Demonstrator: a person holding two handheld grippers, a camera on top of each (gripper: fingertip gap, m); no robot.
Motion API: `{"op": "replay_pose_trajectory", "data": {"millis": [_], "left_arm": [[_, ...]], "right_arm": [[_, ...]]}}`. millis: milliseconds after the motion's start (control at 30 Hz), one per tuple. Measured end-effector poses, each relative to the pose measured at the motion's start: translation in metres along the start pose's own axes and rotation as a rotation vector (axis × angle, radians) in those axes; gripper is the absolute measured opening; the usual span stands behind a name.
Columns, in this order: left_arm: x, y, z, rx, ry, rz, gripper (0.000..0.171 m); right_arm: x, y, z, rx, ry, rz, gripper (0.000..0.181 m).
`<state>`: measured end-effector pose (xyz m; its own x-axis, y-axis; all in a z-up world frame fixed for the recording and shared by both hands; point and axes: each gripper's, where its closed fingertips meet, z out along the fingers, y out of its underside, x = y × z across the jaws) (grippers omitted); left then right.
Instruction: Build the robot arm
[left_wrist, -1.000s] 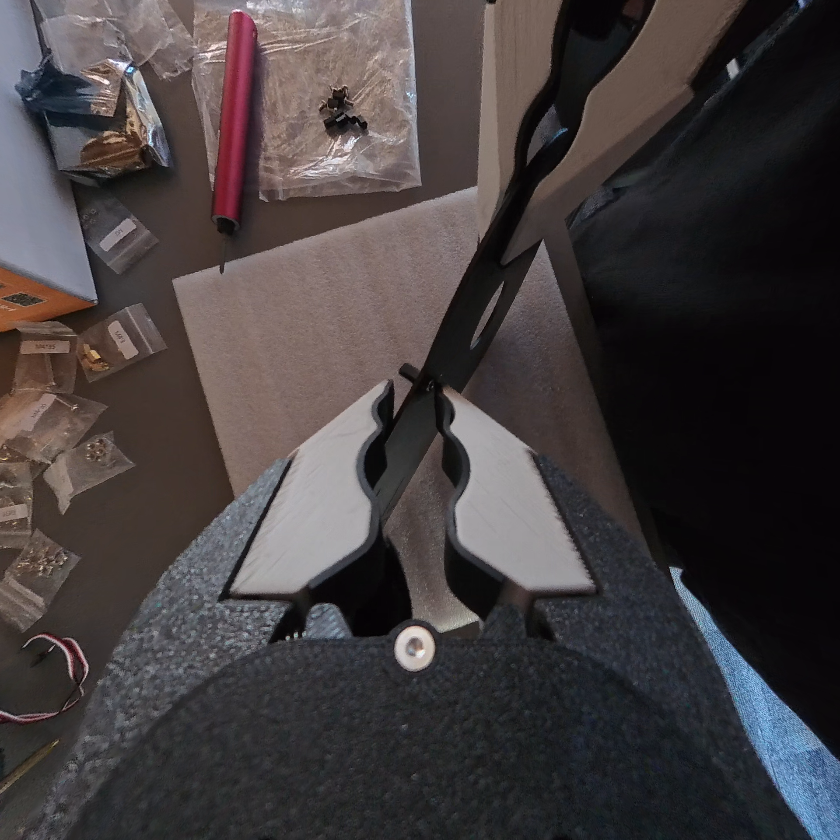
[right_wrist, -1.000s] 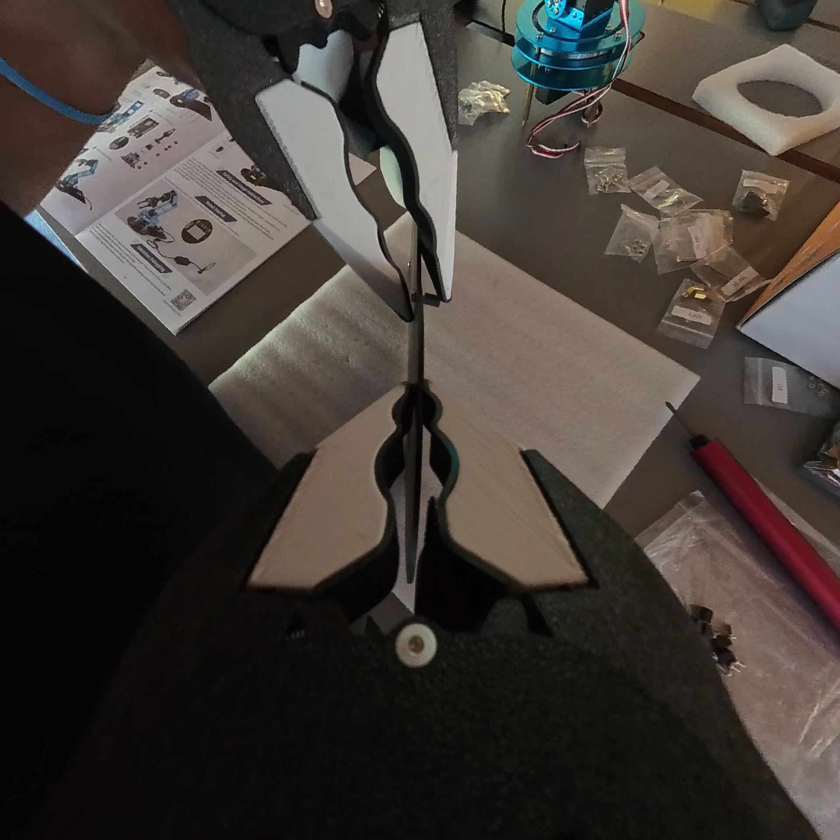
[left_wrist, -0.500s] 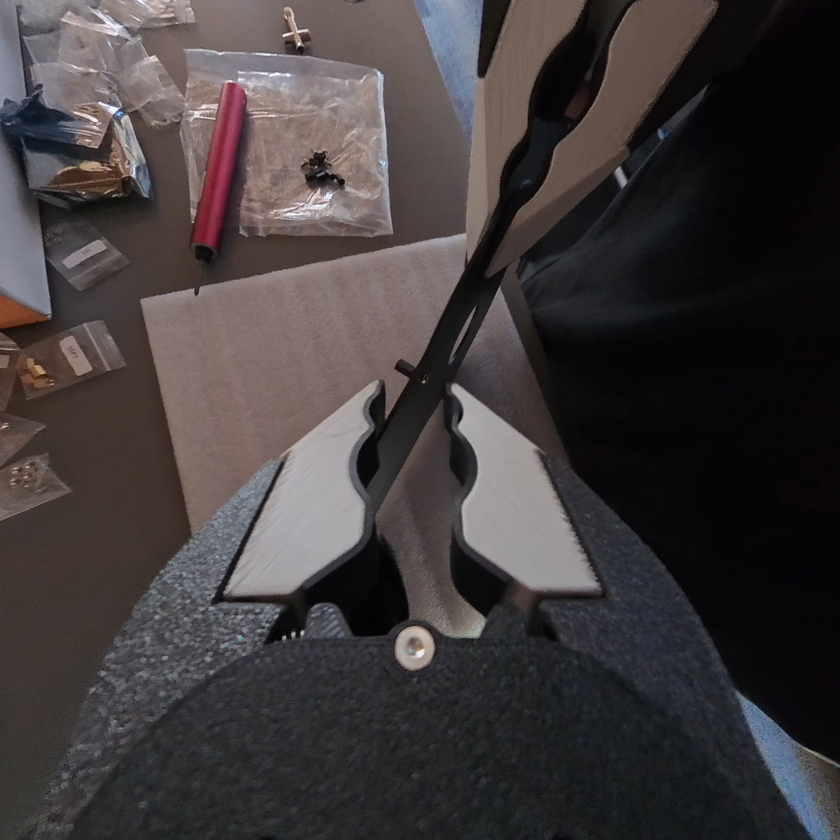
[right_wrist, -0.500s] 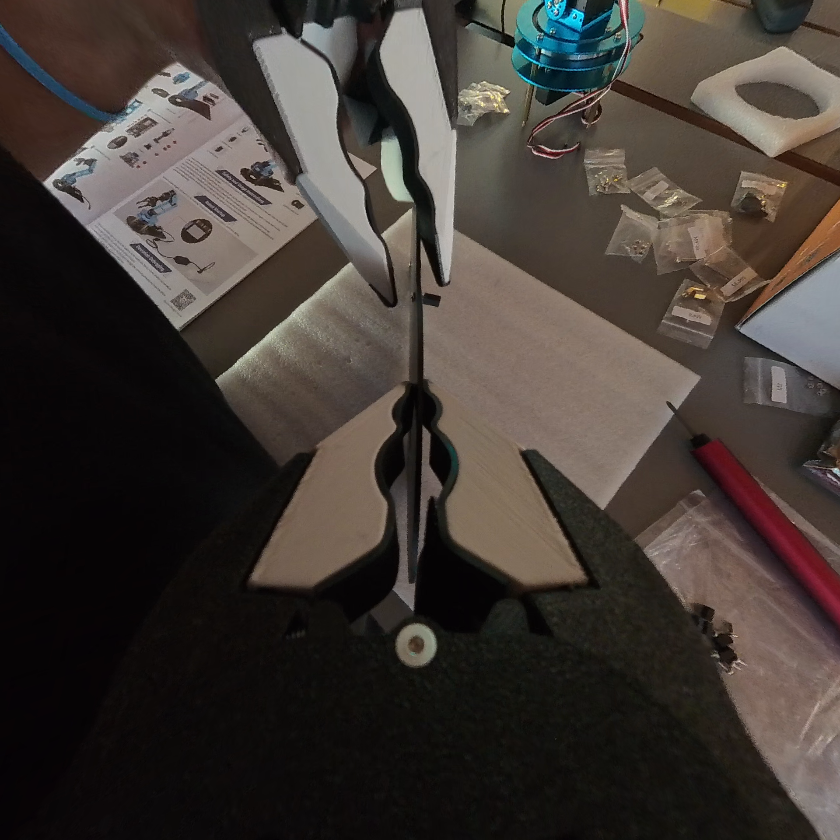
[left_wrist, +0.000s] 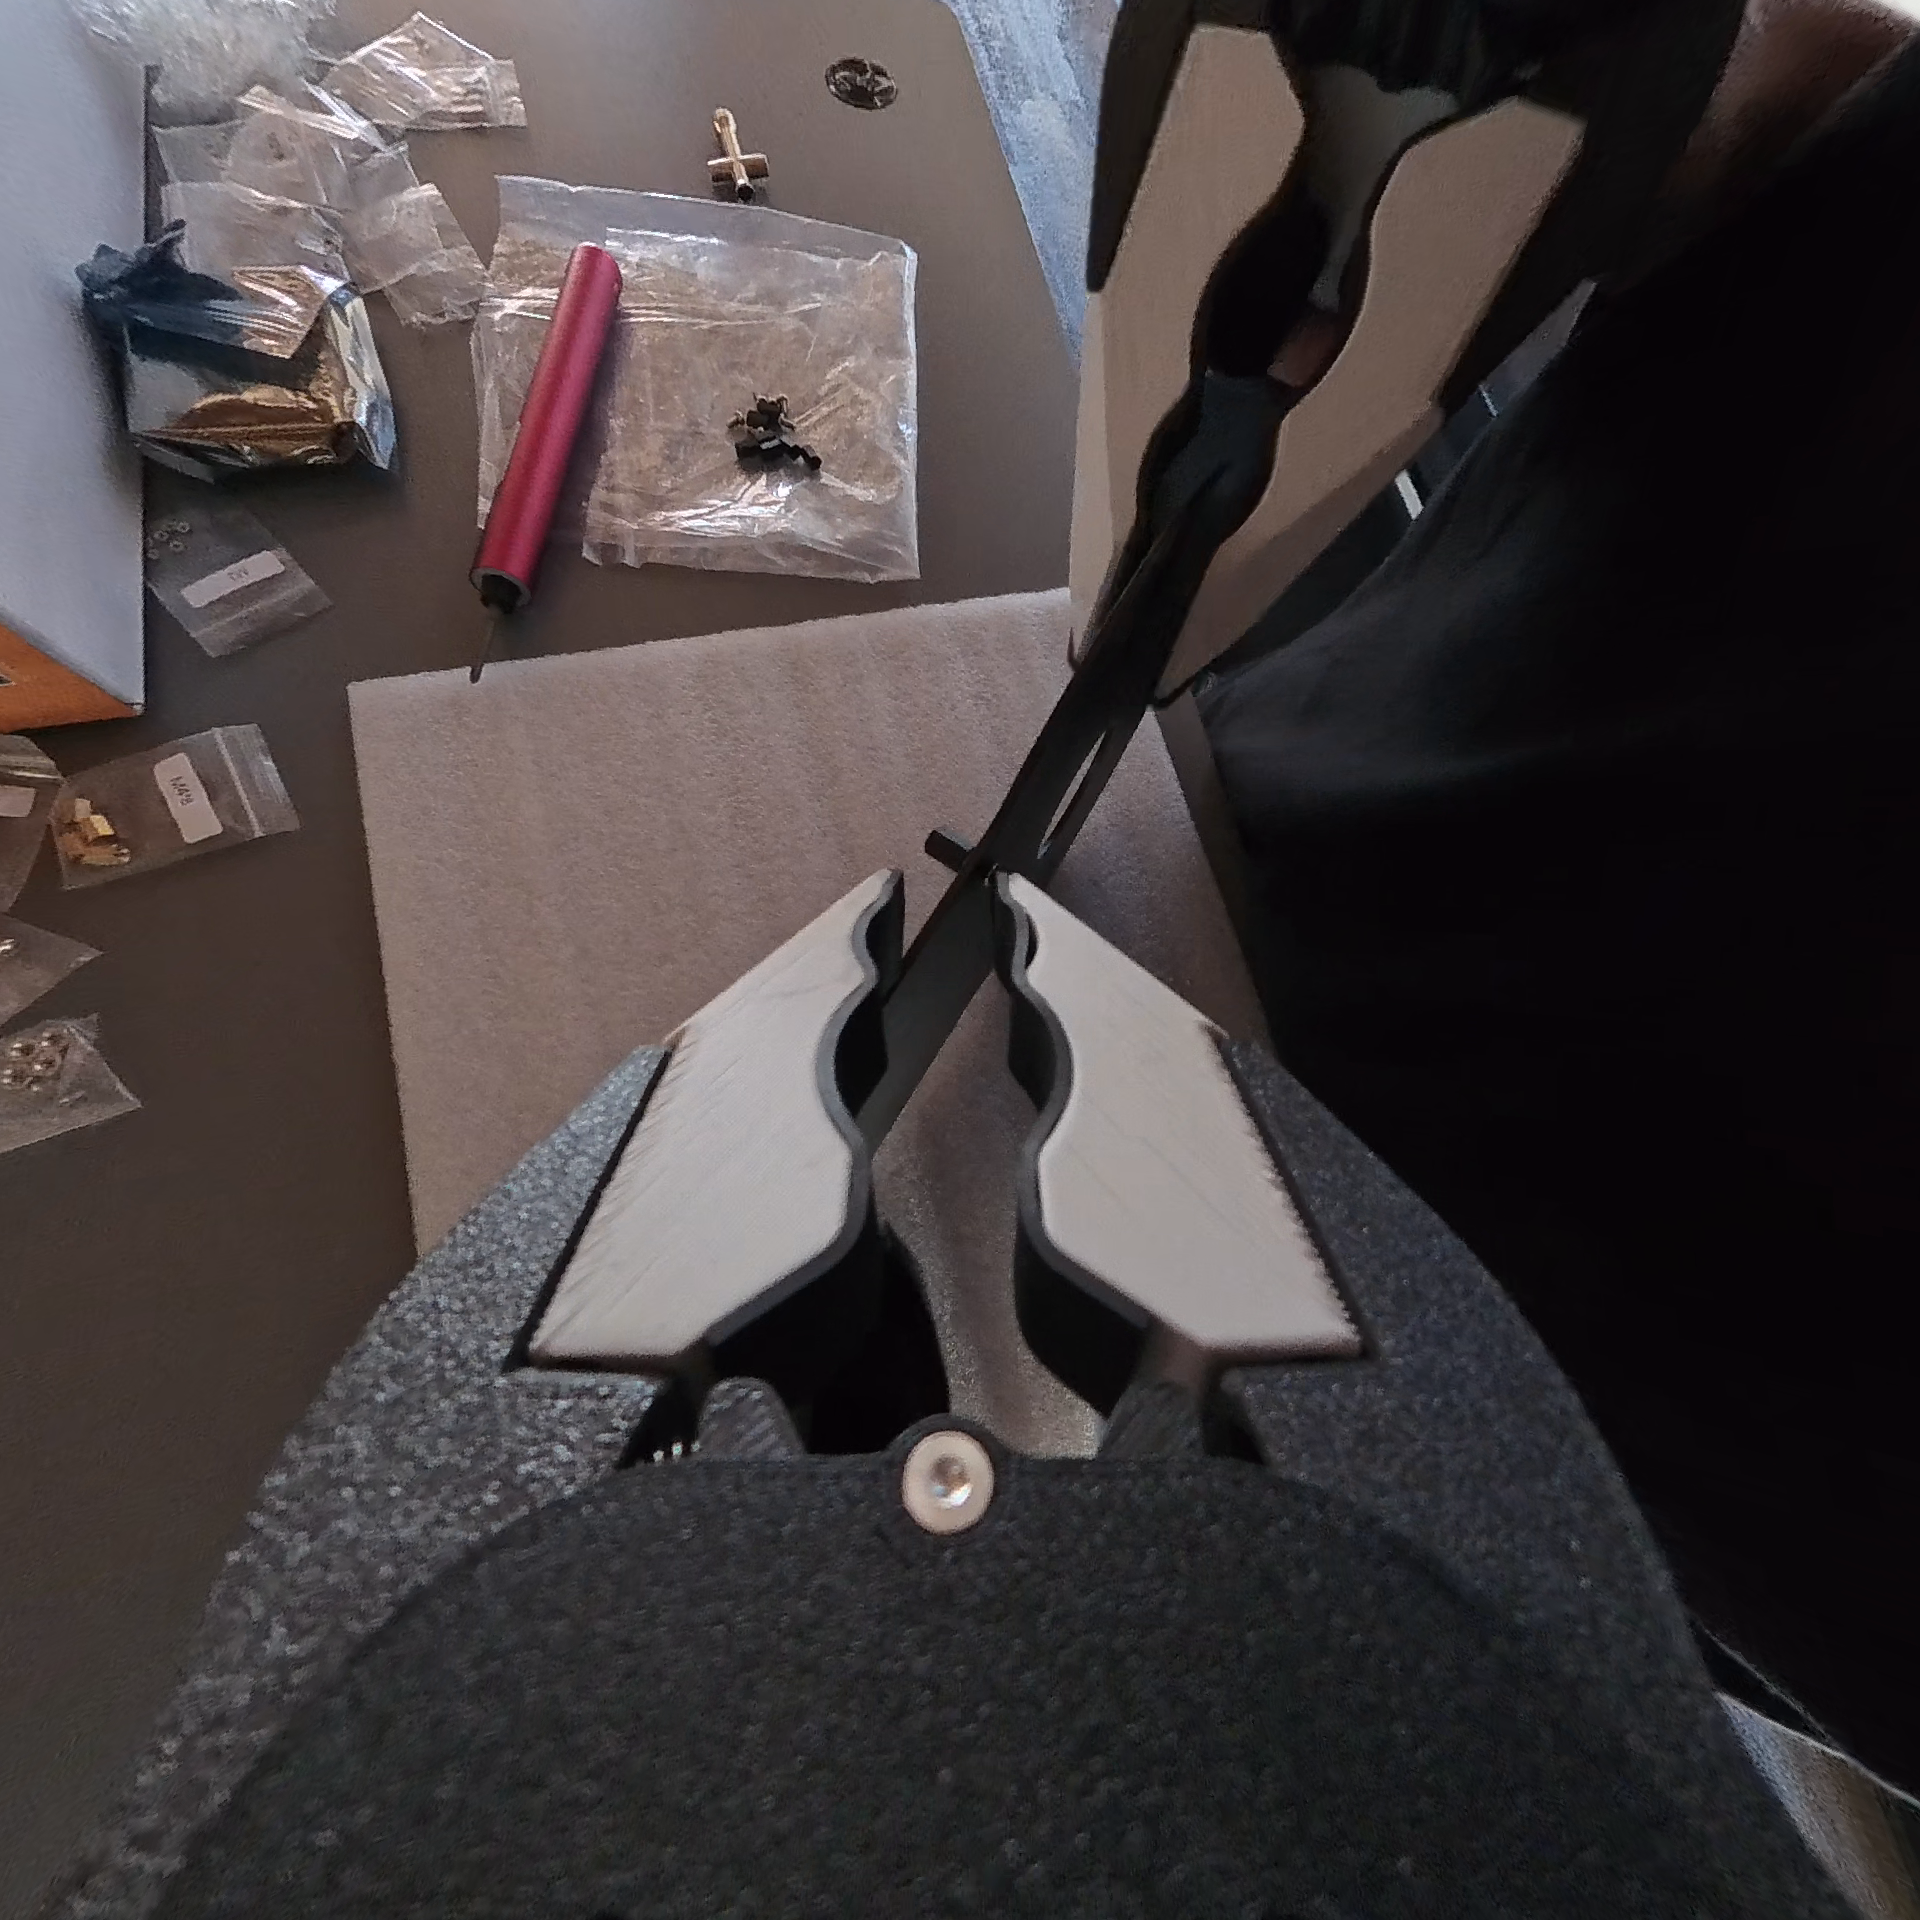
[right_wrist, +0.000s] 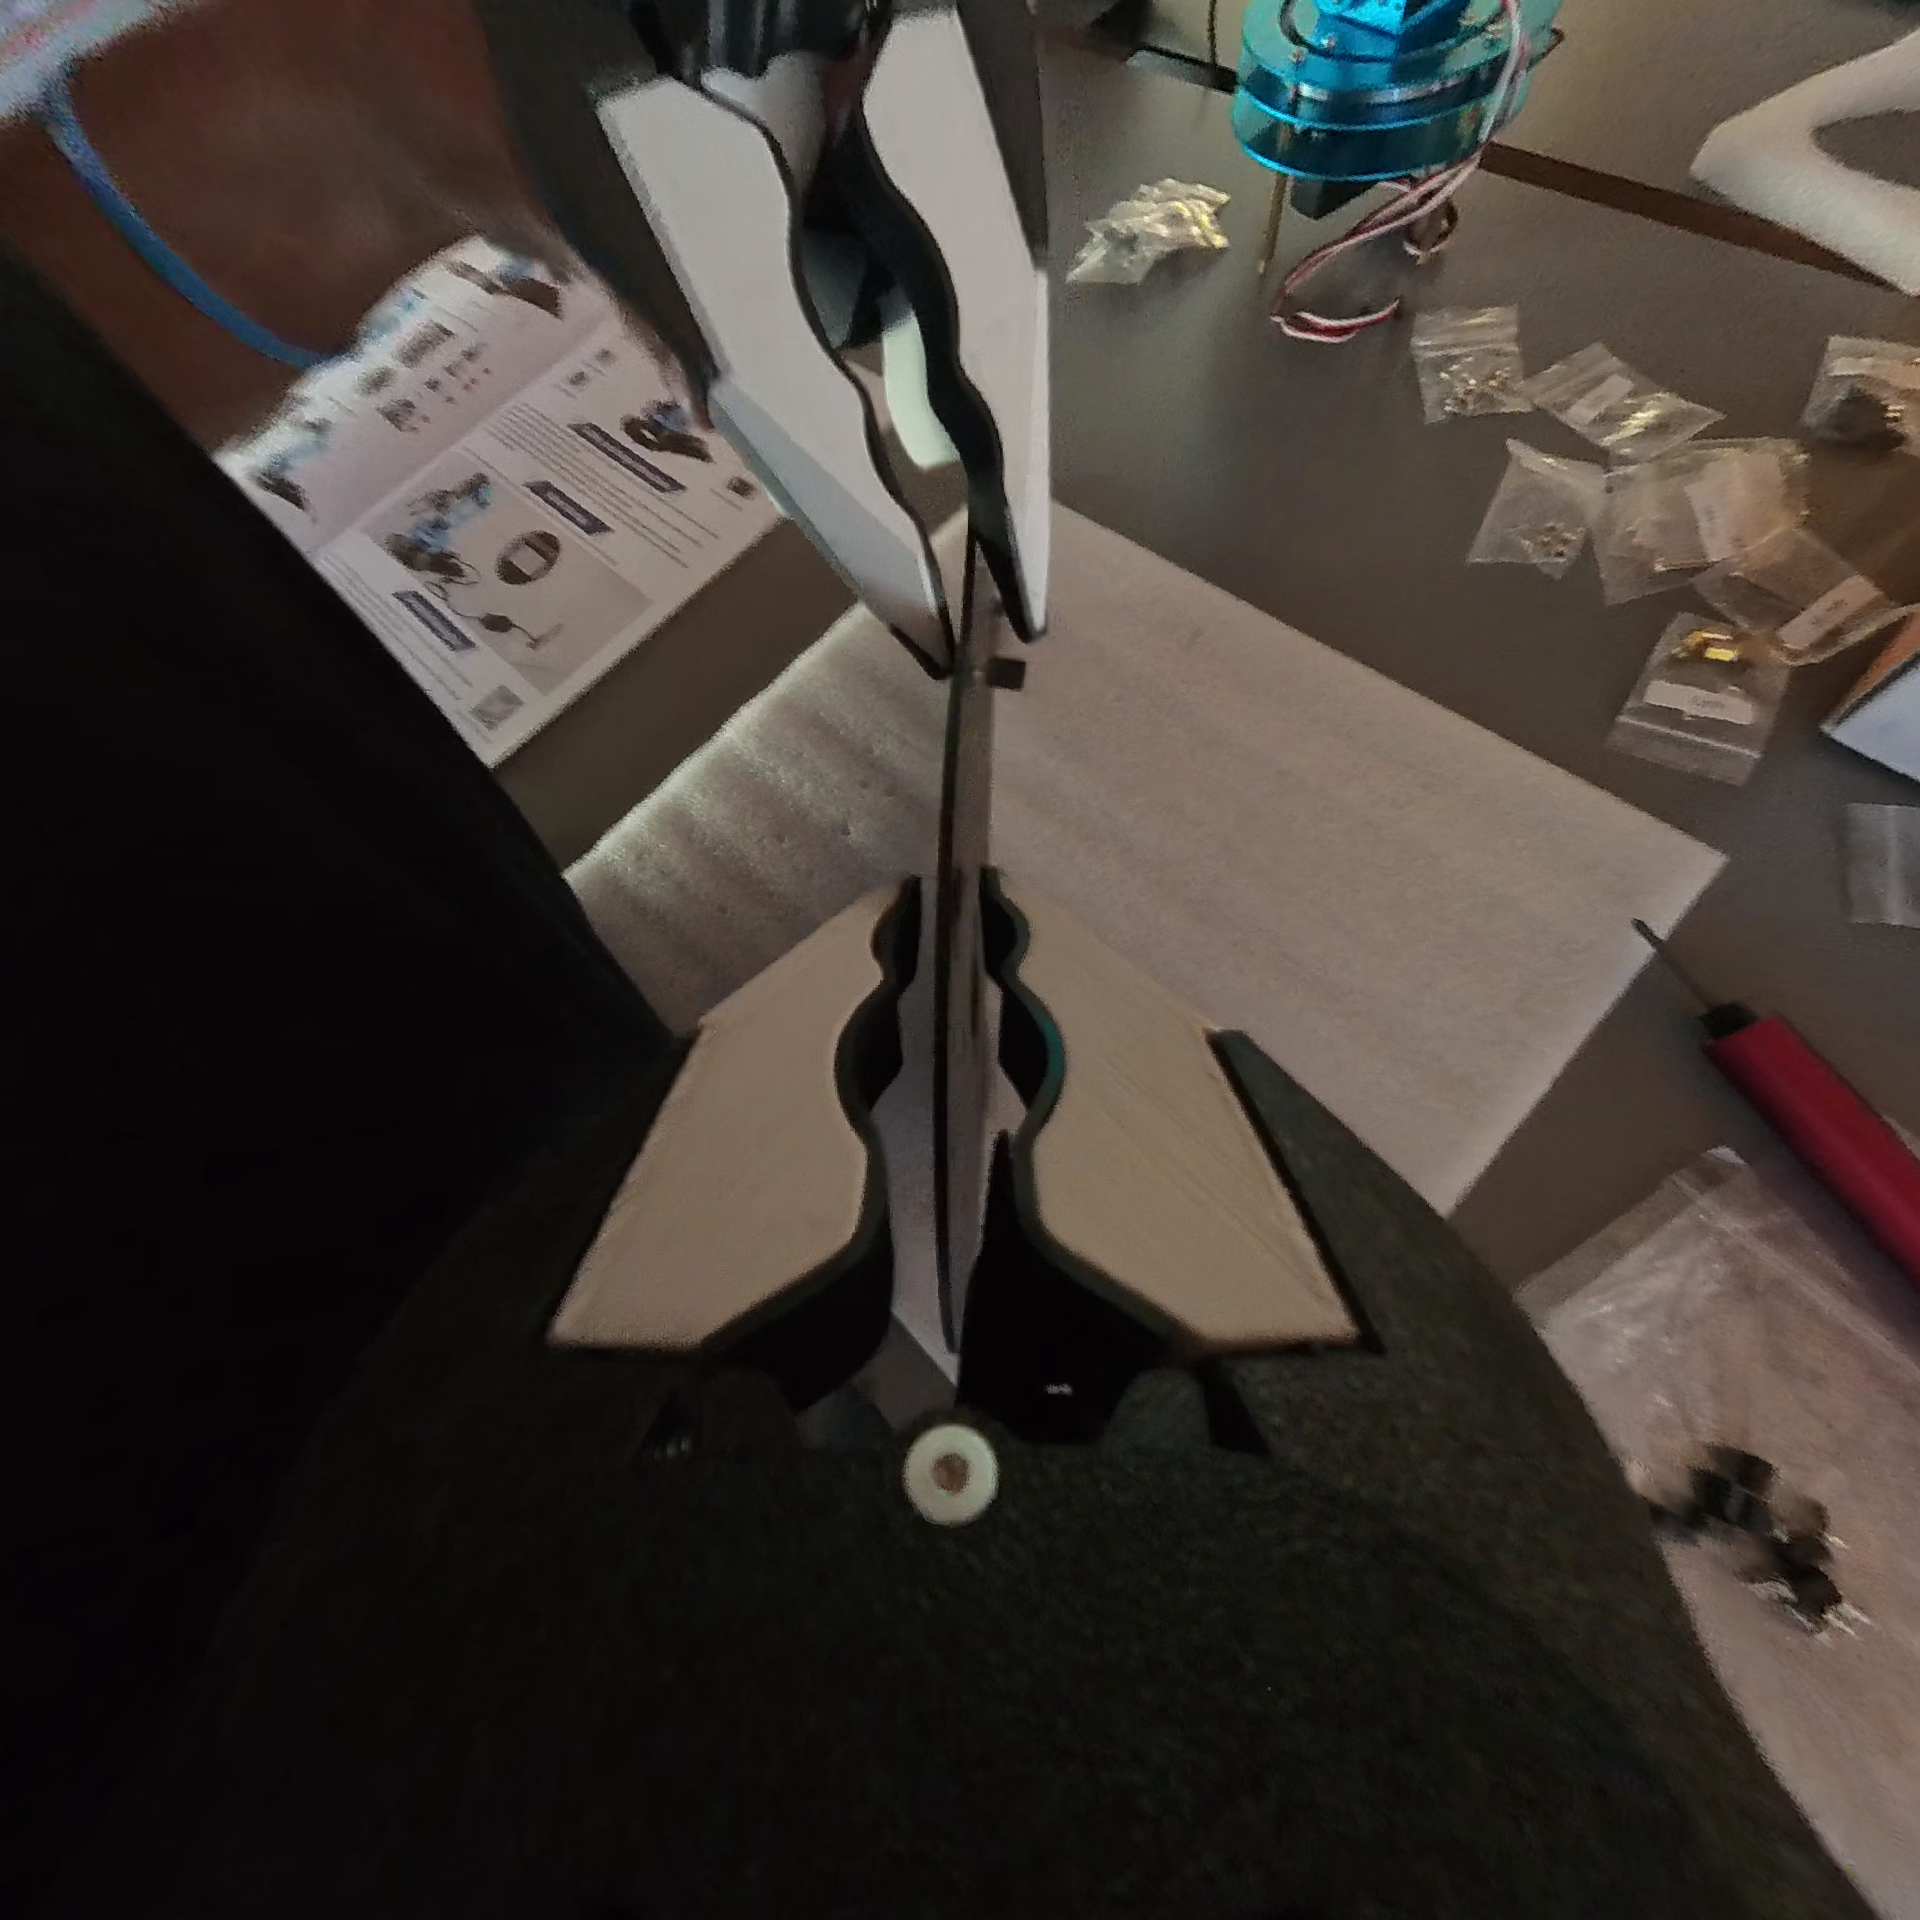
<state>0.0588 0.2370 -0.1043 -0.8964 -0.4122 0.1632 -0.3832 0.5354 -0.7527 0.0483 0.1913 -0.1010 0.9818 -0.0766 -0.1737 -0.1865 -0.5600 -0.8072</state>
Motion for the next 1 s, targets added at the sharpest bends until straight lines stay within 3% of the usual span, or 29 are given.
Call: {"op": "replay_pose_trajectory", "data": {"millis": [167,233,333,400,533,700,833,1000], "left_arm": [[0.002,0.001,-0.001,0.013,-0.010,0.007,0.016],[0.002,0.001,-0.001,0.023,-0.024,0.015,0.017],[0.001,0.001,-0.001,0.035,-0.042,0.011,0.017],[0.002,0.001,-0.001,0.041,-0.052,0.010,0.017],[0.001,0.000,-0.001,0.065,-0.059,-0.002,0.017],[0.002,0.000,-0.001,0.064,-0.069,-0.004,0.018],[0.001,0.000,-0.001,0.067,-0.077,-0.016,0.019],[0.000,0.000,-0.001,0.065,-0.080,-0.022,0.019]], "right_arm": [[-0.003,-0.043,-0.028,0.271,-0.205,0.097,0.027],[-0.003,-0.052,-0.034,0.332,-0.318,0.154,0.047],[-0.005,-0.049,-0.022,0.236,-0.452,0.249,0.085],[-0.010,-0.040,-0.012,0.126,-0.522,0.266,0.119],[-0.019,-0.035,-0.003,0.029,-0.796,0.320,0.115],[-0.011,-0.042,0.003,0.096,-1.043,0.455,0.098],[-0.005,-0.041,0.002,0.163,-1.012,0.419,0.085],[-0.007,-0.040,0.002,0.150,-0.994,0.379,0.085]]}}
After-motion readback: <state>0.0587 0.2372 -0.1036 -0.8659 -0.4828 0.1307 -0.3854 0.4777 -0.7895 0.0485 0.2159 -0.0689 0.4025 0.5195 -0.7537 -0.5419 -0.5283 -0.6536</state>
